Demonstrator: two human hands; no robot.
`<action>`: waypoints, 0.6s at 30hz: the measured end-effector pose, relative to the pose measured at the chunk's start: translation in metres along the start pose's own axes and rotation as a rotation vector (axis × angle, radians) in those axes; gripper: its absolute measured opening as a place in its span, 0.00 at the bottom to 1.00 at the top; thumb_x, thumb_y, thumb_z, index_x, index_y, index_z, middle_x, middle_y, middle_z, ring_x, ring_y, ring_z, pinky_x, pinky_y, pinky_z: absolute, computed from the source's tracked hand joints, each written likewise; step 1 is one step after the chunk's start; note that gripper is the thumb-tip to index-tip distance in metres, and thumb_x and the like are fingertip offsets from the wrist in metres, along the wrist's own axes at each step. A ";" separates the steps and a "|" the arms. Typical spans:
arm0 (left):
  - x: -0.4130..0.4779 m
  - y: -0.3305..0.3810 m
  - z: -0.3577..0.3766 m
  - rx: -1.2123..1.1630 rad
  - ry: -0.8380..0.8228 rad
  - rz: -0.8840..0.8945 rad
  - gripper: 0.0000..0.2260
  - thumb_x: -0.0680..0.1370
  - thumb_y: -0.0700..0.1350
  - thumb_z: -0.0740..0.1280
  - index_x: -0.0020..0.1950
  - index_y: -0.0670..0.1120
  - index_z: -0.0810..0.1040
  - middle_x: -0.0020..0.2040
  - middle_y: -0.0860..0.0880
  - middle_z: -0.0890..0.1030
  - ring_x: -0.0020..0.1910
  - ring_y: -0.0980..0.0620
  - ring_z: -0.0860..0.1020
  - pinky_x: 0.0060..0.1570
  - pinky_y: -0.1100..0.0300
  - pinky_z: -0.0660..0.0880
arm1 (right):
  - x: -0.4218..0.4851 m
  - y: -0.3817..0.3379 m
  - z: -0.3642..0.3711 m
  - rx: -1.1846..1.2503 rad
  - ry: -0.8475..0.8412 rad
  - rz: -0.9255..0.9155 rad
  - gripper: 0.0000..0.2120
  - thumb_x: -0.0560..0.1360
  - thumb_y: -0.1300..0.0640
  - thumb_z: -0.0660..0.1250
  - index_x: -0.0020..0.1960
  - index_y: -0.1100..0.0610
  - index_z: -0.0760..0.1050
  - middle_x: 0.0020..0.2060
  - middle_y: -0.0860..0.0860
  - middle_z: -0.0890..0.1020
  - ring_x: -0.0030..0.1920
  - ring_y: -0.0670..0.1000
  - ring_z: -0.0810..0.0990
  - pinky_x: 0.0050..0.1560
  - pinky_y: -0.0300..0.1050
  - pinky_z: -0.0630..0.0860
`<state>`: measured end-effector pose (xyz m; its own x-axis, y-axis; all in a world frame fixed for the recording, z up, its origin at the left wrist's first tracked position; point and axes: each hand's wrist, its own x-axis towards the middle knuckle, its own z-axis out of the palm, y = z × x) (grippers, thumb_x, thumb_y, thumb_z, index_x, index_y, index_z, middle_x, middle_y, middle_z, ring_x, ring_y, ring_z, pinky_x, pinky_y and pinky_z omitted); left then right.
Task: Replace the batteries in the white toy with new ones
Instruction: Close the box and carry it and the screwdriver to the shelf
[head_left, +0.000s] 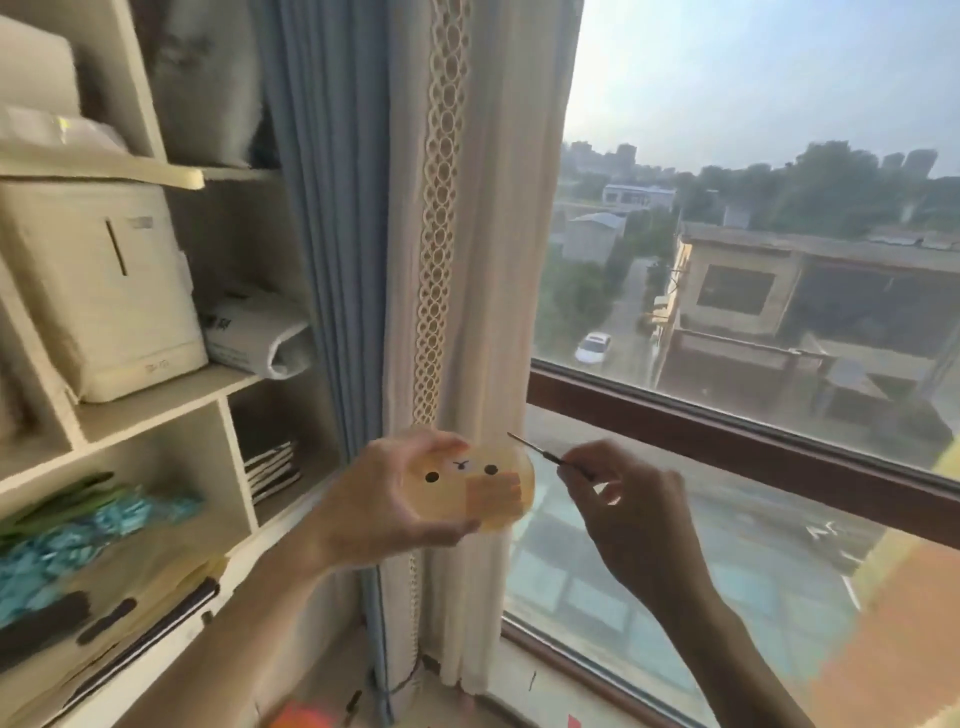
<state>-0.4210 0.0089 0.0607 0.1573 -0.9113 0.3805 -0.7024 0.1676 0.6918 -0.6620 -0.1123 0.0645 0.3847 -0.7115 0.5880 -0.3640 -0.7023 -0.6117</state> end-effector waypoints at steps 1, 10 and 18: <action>0.007 -0.010 -0.007 0.013 0.027 -0.035 0.34 0.66 0.61 0.82 0.69 0.56 0.76 0.61 0.60 0.81 0.60 0.58 0.80 0.56 0.58 0.81 | 0.022 0.004 0.016 0.028 -0.030 -0.027 0.07 0.75 0.64 0.79 0.46 0.52 0.87 0.39 0.41 0.89 0.41 0.43 0.87 0.41 0.39 0.83; 0.020 -0.108 -0.104 0.257 0.311 -0.315 0.35 0.65 0.65 0.80 0.70 0.61 0.74 0.61 0.65 0.79 0.59 0.66 0.77 0.50 0.68 0.79 | 0.150 -0.017 0.192 0.232 -0.300 -0.232 0.04 0.78 0.60 0.76 0.50 0.52 0.88 0.41 0.44 0.90 0.39 0.38 0.84 0.41 0.39 0.83; 0.019 -0.194 -0.201 0.398 0.407 -0.525 0.35 0.65 0.67 0.78 0.70 0.60 0.74 0.63 0.64 0.78 0.60 0.64 0.76 0.59 0.61 0.77 | 0.222 -0.072 0.338 0.385 -0.409 -0.420 0.07 0.78 0.64 0.76 0.53 0.55 0.90 0.42 0.47 0.89 0.41 0.45 0.87 0.46 0.36 0.82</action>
<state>-0.1426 0.0349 0.0571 0.7276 -0.6106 0.3126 -0.6495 -0.4666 0.6004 -0.2638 -0.2125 0.0598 0.7429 -0.2631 0.6155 0.1829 -0.8047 -0.5648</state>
